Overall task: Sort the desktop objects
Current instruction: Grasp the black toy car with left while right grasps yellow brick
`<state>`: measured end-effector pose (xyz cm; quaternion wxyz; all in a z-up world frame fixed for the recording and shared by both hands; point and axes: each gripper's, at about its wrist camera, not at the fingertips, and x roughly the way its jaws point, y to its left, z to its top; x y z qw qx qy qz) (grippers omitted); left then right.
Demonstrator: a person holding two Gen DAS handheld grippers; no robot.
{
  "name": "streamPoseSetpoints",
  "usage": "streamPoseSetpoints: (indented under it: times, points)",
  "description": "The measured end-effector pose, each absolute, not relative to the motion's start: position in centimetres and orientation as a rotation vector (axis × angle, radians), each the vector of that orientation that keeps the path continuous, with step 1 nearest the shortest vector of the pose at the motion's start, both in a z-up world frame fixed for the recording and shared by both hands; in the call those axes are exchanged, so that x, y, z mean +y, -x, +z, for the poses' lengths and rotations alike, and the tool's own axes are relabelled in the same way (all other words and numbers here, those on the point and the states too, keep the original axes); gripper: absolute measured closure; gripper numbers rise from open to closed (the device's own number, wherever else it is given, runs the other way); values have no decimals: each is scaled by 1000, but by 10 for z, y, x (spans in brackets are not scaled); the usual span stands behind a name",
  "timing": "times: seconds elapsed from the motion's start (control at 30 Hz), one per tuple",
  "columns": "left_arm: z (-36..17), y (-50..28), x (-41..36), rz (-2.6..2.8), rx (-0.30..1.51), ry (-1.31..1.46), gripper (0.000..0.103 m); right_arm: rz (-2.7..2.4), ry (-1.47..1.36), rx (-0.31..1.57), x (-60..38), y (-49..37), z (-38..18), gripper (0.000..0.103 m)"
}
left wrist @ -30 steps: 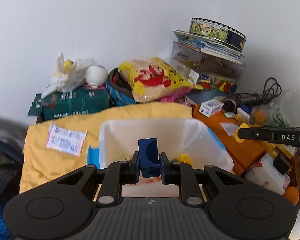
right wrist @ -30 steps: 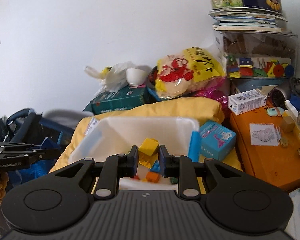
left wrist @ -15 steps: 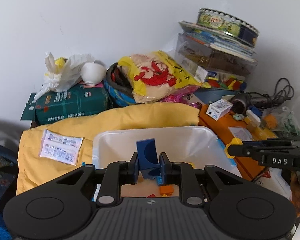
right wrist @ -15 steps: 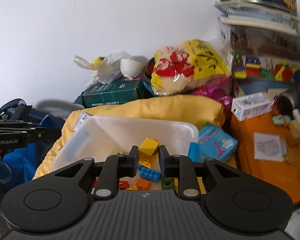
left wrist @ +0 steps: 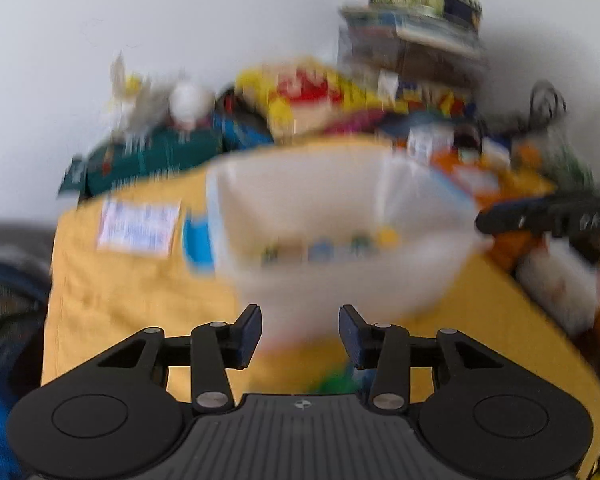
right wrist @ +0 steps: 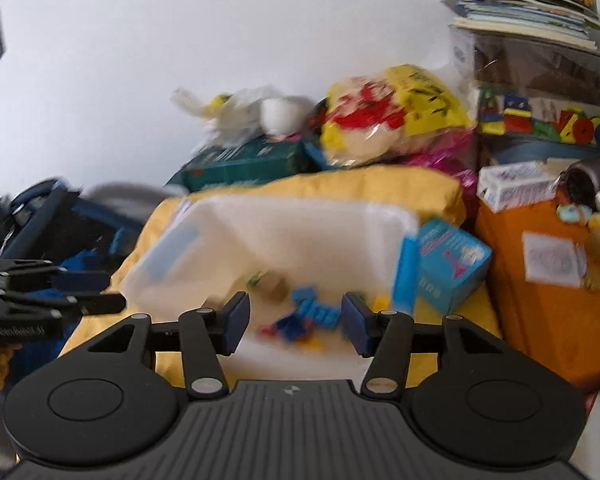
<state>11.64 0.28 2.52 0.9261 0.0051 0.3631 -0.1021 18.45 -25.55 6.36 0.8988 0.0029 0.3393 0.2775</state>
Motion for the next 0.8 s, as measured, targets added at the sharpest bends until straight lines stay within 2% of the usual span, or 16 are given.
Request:
streamPoseSetpoints:
  times: [0.17,0.33,0.53,0.8]
  points:
    - [-29,-90,8,-177,870,27,56,614,66,752,-242,-141,25,49]
    - [-61,-95,7,-148,911,16,56,577,102,806,-225,-137,-10,53]
    - [-75,-105,1,-145,925,6,56,514,108,828,-212,-148,-31,60]
    - [-80,-116,-13,-172,914,-25,56,490,171,860,-192,-165,-57,62]
